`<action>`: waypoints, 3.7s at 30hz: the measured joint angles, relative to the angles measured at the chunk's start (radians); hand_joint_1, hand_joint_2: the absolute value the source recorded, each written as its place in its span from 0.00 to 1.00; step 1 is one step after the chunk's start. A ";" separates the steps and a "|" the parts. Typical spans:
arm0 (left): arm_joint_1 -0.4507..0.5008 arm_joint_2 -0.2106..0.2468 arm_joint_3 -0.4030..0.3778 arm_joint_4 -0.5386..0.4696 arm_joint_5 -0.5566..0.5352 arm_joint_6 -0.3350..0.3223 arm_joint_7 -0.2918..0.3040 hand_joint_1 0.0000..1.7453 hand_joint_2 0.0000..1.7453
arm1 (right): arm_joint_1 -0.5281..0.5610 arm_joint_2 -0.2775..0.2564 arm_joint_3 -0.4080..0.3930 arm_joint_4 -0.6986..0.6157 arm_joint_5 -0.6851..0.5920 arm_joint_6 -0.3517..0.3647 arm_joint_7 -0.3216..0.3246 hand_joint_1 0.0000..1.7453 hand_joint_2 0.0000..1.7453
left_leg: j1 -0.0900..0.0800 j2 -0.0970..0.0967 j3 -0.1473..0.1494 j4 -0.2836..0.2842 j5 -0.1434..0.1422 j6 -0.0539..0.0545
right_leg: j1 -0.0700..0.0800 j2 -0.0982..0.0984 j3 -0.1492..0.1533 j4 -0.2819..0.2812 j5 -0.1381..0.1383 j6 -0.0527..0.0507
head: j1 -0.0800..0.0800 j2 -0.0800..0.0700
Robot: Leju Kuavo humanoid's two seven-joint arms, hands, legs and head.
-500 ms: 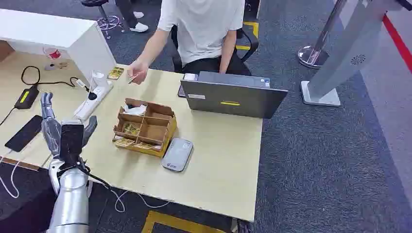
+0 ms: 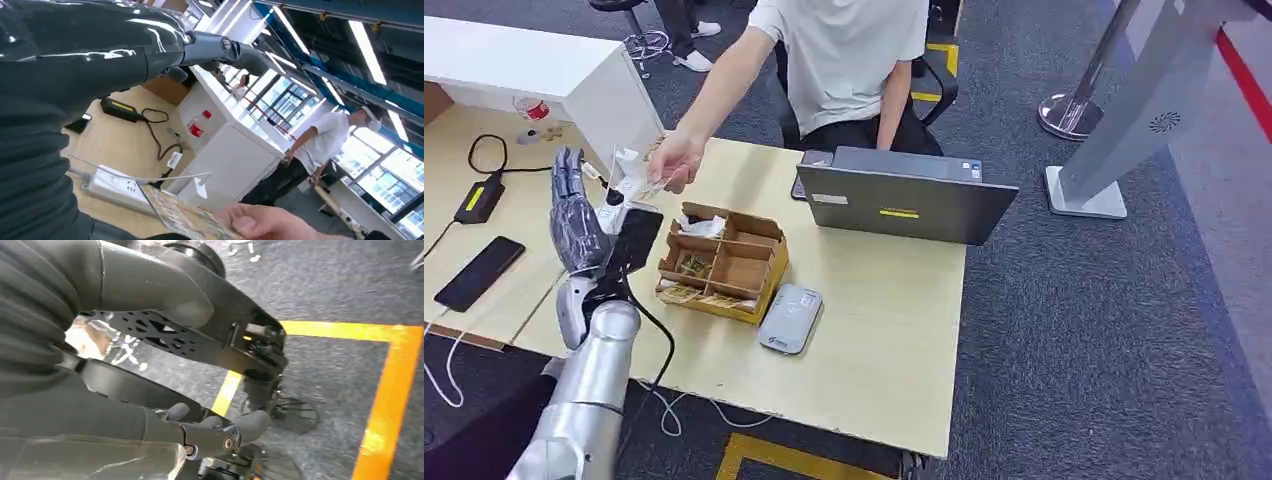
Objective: Pass the card to the sensor for recognition and then transmit it.
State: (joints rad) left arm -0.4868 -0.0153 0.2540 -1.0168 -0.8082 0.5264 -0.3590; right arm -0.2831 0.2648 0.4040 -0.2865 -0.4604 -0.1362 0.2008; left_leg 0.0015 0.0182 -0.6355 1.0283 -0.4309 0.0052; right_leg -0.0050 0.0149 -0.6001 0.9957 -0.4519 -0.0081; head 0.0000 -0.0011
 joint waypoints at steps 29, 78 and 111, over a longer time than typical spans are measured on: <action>-0.287 0.076 -0.185 0.493 -0.270 0.150 0.144 1.00 1.00 | -0.082 0.007 0.043 0.045 0.000 0.013 0.355 0.00 1.00 | 0.000 -0.001 0.000 0.000 0.000 0.000 | 0.000 0.000 0.001 0.000 0.000 0.000 | 0.000 0.000; -0.056 -0.114 -0.790 0.174 -0.472 -0.171 0.333 1.00 1.00 | -0.074 0.005 0.050 0.055 -0.044 0.019 0.301 0.00 1.00 | -0.002 -0.005 -0.001 0.001 -0.002 0.002 | -0.001 -0.005 0.002 -0.001 -0.001 0.001 | 0.001 0.000; 0.071 -0.016 -0.787 0.178 -0.474 -0.163 0.434 1.00 1.00 | -0.051 -0.037 0.024 0.055 -0.036 0.012 0.244 0.00 1.00 | -0.002 -0.007 -0.001 0.001 -0.002 0.003 | -0.001 -0.006 0.002 -0.001 -0.002 0.003 | 0.001 0.000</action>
State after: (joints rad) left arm -0.4157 -0.0313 -0.5329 -0.8392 -1.2821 0.3635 0.0748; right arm -0.3344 0.2274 0.4276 -0.2316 -0.4967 -0.1240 0.4452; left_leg -0.0002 0.0114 -0.6363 1.0290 -0.4325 0.0077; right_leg -0.0065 0.0093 -0.5976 0.9949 -0.4544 -0.0050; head 0.0008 -0.0011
